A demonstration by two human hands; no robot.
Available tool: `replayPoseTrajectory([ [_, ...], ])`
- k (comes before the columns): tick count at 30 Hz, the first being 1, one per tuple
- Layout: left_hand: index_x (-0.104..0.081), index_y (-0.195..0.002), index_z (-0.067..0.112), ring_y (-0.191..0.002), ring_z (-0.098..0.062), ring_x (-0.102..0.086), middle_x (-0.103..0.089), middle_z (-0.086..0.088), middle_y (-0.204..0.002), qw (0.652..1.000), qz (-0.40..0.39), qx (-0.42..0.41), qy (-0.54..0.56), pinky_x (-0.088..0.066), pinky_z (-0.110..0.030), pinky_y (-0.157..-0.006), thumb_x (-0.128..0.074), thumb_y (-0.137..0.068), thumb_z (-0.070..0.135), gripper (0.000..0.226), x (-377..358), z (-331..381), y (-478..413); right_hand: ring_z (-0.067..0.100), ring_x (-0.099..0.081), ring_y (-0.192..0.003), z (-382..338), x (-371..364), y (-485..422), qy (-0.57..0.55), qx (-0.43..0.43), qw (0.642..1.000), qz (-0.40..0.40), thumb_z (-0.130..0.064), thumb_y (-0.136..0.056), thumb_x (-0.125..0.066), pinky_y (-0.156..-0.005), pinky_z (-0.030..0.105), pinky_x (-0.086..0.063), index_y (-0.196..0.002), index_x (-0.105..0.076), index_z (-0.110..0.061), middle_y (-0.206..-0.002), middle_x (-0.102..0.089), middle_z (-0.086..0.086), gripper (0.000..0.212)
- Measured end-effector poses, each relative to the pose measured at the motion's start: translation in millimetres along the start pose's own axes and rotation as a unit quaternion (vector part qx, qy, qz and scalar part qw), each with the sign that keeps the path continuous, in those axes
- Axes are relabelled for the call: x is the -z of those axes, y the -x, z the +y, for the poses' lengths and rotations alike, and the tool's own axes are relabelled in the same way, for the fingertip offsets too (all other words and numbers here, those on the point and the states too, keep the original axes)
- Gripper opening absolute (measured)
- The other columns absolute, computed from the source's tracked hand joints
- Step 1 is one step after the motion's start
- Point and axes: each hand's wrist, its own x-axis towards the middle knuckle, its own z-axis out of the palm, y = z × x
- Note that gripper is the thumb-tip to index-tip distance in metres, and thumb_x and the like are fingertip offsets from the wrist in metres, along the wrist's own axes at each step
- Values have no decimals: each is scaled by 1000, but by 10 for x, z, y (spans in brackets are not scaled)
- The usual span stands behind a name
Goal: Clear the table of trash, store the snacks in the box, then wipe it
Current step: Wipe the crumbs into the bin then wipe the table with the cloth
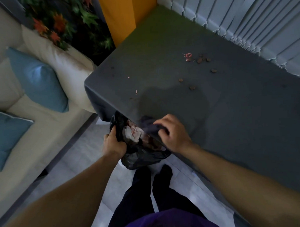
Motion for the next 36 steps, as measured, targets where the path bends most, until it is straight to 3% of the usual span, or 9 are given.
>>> replayPoseTrajectory([
  [2, -23, -159, 31, -134, -40, -41, -35, -13, -146, 1000, -2, 2, 4, -45, -50, -109, -53, -91, 2, 79, -18, 28, -13, 29, -57, -94, 122, 170, -110, -12, -96, 986, 138, -23, -82, -45, -85, 37, -46, -101, -67, -7, -98, -60, 9, 33],
  [5, -22, -159, 32, -133, -39, -42, -36, -12, -147, 1000, 1, 6, 8, -45, -50, -109, -52, -90, 1, 81, -34, 53, -42, 40, -56, -97, 434, 490, -268, 9, -236, 914, 330, -21, -82, -40, -89, 46, -44, -105, -63, 3, -103, -61, 23, 40],
  [8, -22, -159, 34, -133, -39, -42, -36, -12, -146, 1000, 0, 9, 5, -45, -51, -108, -52, -90, 2, 82, -40, 85, -67, 43, -51, -114, 704, 775, -450, 24, -345, 854, 388, -10, -87, -43, -103, 46, -38, -122, -58, 4, -120, -56, 26, 40],
  [12, -22, -159, 34, -134, -39, -41, -36, -12, -147, 1000, 2, 15, -1, -45, -51, -108, -51, -91, -1, 82, -53, 116, -98, 40, -46, -125, 892, 871, -738, 76, -402, 869, 279, -11, -98, -48, -109, 42, -35, -139, -52, -10, -137, -51, 20, 42],
  [17, -22, -159, 34, -133, -38, -42, -37, -11, -147, 1000, 1, 20, -5, -46, -51, -107, -49, -89, -1, 82, -67, 129, -153, 38, -57, -111, 797, 655, -723, 96, -195, 966, 140, -7, -89, -54, -100, 37, -41, -128, -65, -8, -120, -63, 18, 40],
  [23, -23, -159, 36, -132, -36, -45, -40, -10, -150, 1000, -15, 20, -6, -50, -48, -104, -46, -87, -1, 84, 8, 108, -248, 33, -52, -118, 789, 684, -956, 57, -272, 923, 265, -6, -95, -52, -102, 30, -37, -135, -57, -7, -126, -55, 19, 40],
  [28, -23, -157, 41, -126, -36, -50, -45, -10, -145, 1000, -24, 18, -2, -53, -50, -100, -46, -84, 0, 86, 34, 124, -273, 38, -56, -111, 777, 500, -1186, 122, -187, 967, 123, -2, -87, -55, -98, 36, -40, -130, -64, -11, -126, -63, 14, 45],
  [32, -24, -157, 41, -125, -37, -50, -43, -10, -144, 1000, -25, 18, 4, -55, -49, -97, -46, -86, -1, 86, 26, 97, -291, 28, -56, -107, 545, 328, -1013, 89, -65, 994, 3, -2, -83, -53, -95, 21, -37, -119, -72, -16, -117, -65, 6, 42],
  [36, -24, -158, 39, -128, -37, -48, -39, -9, -148, 999, -29, 22, 0, -55, -50, -98, -45, -89, -3, 83, 11, 80, -302, 25, -51, -108, 526, 356, -935, 70, -102, 987, 102, 2, -87, -52, -95, 20, -38, -120, -70, -15, -119, -62, 4, 42],
])
